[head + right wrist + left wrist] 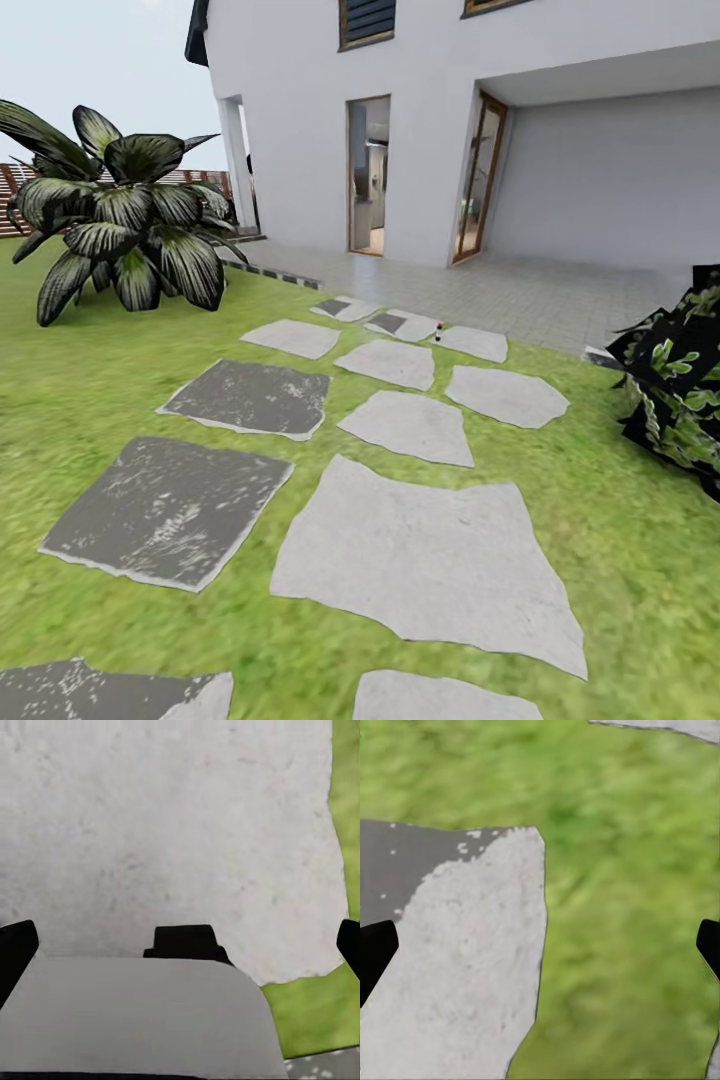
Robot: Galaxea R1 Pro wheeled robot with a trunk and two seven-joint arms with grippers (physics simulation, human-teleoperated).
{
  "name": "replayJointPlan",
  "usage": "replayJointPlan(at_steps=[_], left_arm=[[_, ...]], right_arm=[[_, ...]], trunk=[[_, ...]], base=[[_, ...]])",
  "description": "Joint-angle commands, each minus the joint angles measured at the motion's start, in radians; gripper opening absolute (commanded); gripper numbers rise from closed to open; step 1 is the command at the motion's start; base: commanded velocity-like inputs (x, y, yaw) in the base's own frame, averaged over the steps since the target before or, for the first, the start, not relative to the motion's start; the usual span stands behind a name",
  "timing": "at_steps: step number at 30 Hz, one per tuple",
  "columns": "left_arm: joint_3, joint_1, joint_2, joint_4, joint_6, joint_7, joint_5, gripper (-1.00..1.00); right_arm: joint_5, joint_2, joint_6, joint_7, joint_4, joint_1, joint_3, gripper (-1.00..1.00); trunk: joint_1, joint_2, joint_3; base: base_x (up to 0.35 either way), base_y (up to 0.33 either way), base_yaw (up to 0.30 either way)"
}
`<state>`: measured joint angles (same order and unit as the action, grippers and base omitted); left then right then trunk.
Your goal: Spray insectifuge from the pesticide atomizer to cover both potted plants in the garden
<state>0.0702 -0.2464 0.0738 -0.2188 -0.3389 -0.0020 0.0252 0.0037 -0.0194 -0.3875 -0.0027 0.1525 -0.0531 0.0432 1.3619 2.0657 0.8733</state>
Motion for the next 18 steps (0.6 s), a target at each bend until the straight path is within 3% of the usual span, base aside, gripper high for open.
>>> replayJointPlan(at_steps=[1, 3, 5, 6, 10, 18], left_arm=[[0.002, -0.001, 0.000, 0.001, -0.003, 0.000, 0.002, 1.00], [0.002, -0.001, 0.000, 0.001, -0.003, -0.001, 0.002, 1.00], [0.002, -0.001, 0.000, 0.001, -0.003, -0.001, 0.002, 1.00], [0.002, -0.001, 0.000, 0.001, -0.003, 0.000, 0.002, 1.00], [0.002, -0.001, 0.000, 0.001, -0.003, 0.000, 0.002, 1.00], [0.002, -0.001, 0.000, 0.001, -0.003, -0.001, 0.002, 1.00]], right_arm=[[-0.002, 0.003, -0.007, 0.001, -0.003, -0.001, 0.005, 1.00], [-0.004, 0.012, -0.029, 0.001, -0.005, -0.001, 0.006, 1.00], [-0.022, 0.021, -0.138, -0.001, -0.005, -0.001, 0.012, 1.00], [-0.085, 0.022, -0.240, -0.002, -0.005, -0.001, 0.018, 1.00], [-0.112, 0.022, -0.272, -0.001, -0.006, -0.001, 0.018, 1.00], [-0.116, 0.022, -0.277, 0.000, -0.007, -0.001, 0.017, 1.00]], trunk=[[0.000, 0.000, 0.001], [0.000, 0.000, 0.001], [0.000, 0.000, 0.001], [0.000, 0.000, 0.001], [0.000, 0.000, 0.001], [0.000, 0.000, 0.001]], base=[[0.338, 0.095, 0.000], [0.338, 0.096, 0.000], [0.338, 0.096, 0.000], [0.337, 0.096, 0.000], [0.338, 0.096, 0.000], [0.337, 0.096, 0.000]])
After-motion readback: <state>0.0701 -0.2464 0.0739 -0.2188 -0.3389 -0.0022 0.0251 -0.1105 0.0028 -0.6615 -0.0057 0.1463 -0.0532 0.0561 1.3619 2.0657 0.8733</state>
